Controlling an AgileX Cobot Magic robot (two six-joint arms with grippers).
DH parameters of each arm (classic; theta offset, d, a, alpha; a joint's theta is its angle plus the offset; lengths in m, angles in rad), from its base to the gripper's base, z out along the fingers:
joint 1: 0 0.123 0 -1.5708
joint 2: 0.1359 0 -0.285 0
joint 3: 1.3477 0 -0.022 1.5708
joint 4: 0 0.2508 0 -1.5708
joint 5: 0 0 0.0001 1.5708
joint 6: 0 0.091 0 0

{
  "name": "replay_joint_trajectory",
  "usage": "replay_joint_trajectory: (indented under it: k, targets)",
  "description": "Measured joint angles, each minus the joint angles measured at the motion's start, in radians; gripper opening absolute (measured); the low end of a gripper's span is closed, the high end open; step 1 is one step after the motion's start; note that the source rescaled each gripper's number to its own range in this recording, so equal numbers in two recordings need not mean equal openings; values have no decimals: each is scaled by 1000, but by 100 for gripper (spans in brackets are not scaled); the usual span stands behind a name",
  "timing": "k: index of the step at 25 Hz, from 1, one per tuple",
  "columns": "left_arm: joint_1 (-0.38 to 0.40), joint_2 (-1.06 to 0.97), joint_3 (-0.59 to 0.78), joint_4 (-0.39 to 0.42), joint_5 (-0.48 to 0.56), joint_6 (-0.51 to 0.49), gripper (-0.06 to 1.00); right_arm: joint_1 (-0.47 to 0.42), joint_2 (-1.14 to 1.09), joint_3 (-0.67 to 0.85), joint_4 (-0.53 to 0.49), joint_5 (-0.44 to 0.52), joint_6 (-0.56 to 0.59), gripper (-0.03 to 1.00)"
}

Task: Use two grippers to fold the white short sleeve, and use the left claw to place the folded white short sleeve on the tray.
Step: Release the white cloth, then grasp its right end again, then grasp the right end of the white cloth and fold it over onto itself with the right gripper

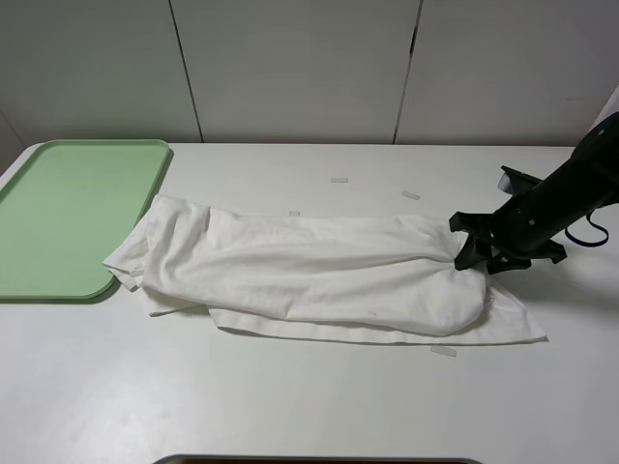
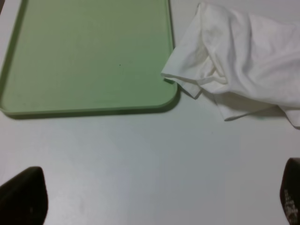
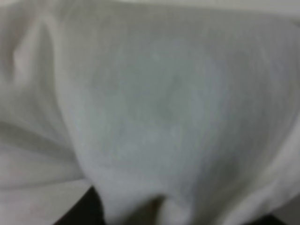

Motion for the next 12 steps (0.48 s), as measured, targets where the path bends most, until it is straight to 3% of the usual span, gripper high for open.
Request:
replay_joint_trajectory:
  k: [5,8,12]
  targets:
    - [0,0,0,0,0,0,100,0,3,14,32,2,9,29]
    - [0,0,0,0,0,0,100,0,4,14,35,7,10,22]
    - [0,0,0,0,0,0,100,0,4,14,35,18,10,22]
